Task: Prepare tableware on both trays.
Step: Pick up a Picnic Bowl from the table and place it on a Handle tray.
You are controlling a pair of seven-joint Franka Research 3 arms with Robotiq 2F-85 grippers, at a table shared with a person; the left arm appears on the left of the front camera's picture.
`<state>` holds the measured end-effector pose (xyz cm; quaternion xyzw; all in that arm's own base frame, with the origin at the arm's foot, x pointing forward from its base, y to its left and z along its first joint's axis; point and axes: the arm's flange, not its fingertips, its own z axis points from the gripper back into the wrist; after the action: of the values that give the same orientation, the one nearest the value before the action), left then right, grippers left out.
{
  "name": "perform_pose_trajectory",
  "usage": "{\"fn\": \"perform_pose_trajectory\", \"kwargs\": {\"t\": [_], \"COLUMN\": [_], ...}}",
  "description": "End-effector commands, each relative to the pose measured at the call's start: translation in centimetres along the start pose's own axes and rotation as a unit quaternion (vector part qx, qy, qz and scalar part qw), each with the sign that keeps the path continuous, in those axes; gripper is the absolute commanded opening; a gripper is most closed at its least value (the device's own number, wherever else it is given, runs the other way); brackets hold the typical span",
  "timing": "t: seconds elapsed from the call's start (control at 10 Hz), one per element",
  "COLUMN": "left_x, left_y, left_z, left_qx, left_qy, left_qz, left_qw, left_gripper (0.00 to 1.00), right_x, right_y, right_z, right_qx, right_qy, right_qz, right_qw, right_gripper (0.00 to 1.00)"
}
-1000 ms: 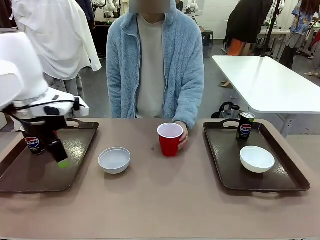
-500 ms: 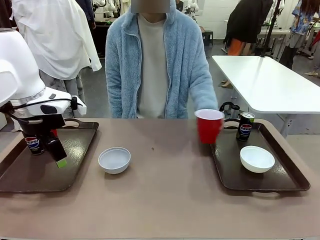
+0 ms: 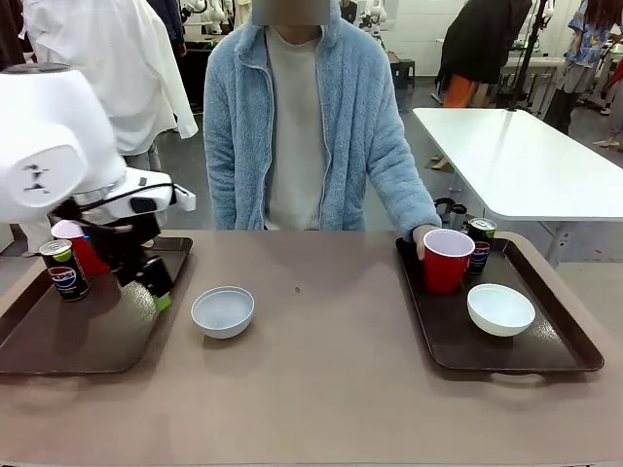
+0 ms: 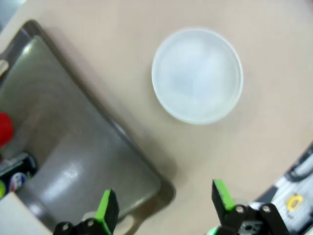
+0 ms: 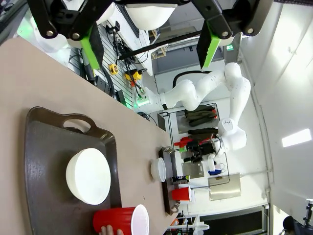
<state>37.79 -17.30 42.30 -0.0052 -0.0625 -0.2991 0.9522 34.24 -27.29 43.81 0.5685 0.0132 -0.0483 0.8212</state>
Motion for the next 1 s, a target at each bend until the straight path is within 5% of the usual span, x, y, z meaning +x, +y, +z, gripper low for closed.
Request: {"fn": "perform_pose_trajectory", "kwargs": {"t": [0.0, 0.5, 0.9], "left_x": [4.0, 8.9, 9.7], "left_y": [-0.3, -0.8, -0.1], "left_z": [-1.6, -5.5, -7.9], "left_qx": [0.005, 0.074, 0.058], "left_qy": [-0.005, -0.025, 0.001], "left_qz": [0.044, 0.04, 0.027], "left_qw": [0.999, 0.996, 0.998], "left_gripper": [1.0, 1.0, 1.0], "right_x": [-0.2, -0.2, -0.2], "right_y": [0.1, 0.1, 0.1], "right_z": [0.0, 0.0, 0.0], "right_qx": [0.002, 0.002, 0.002], "right_qy": [0.0, 0.0, 0.0], "right_qz": [0.0, 0.0, 0.0], "right_qw": [1.0, 1.0, 1.0], "right_gripper": [1.0, 1.0, 1.0]}}
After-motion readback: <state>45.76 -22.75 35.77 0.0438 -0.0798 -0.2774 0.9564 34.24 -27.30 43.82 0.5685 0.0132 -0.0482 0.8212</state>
